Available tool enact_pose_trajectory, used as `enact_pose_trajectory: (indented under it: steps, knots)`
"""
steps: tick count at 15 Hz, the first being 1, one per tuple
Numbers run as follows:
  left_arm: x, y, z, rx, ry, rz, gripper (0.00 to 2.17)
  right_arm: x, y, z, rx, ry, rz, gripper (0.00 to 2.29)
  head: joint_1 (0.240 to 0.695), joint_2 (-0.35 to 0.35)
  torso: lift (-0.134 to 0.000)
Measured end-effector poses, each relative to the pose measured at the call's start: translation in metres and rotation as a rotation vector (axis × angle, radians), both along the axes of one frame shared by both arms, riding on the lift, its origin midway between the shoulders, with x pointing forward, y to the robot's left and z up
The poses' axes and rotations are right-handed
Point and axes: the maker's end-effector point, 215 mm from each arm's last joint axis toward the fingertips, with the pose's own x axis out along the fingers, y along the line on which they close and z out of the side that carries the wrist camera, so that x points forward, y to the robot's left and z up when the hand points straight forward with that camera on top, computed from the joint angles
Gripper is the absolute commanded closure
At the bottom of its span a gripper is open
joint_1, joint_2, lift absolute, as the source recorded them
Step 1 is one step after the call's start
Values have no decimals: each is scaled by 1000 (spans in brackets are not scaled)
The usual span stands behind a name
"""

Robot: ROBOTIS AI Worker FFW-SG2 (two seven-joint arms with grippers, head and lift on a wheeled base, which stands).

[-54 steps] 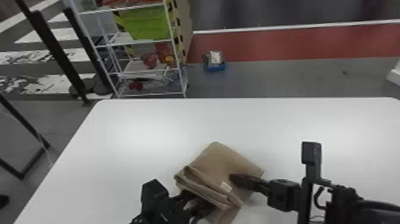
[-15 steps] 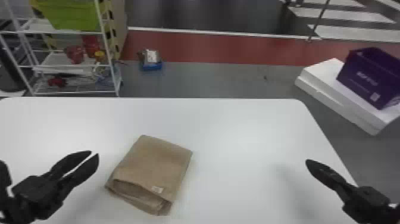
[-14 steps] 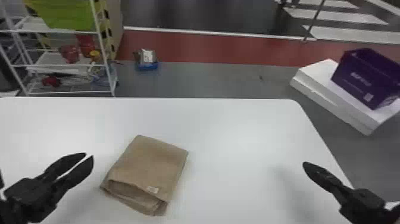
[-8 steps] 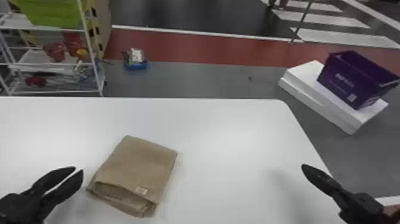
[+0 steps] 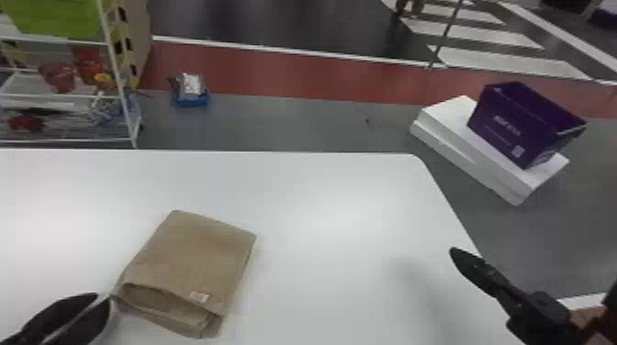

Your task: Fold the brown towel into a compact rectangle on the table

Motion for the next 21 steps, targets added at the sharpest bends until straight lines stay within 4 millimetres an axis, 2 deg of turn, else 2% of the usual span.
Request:
enact_pose_trajectory:
  steps: [2,4,7,8,11,13,15,19,21]
  knots:
    - [-15,-4,6,-14,0,-5,900,1,1,2,9,-5,5,2243,695,-256,-124]
    - [-19,-3,18,-23,-38,5,900,1,2,2,19,-9,9,2243,695,-260,-124]
    - [-4,10,48,-11,-151,45,900,-2,3,5,39,-16,19,2243,695,-240,-124]
    - [4,12,52,-11,-167,49,900,-3,3,6,42,-17,20,2243,695,-228,-124]
    - [17,6,41,-24,-150,44,900,-5,4,7,40,-17,22,2243,695,-228,-124]
    - [16,-9,21,-35,-116,26,903,-5,4,7,42,-14,24,2243,695,-251,-124]
    - [14,-20,10,-31,-103,17,971,-4,7,8,45,-16,31,2243,695,-263,-124]
    - [11,-39,13,-60,-106,-15,971,-4,3,11,42,-17,32,2243,695,-296,-124]
    - [1,-50,20,-72,-99,-34,971,-4,0,11,43,-15,30,2243,695,-318,-124]
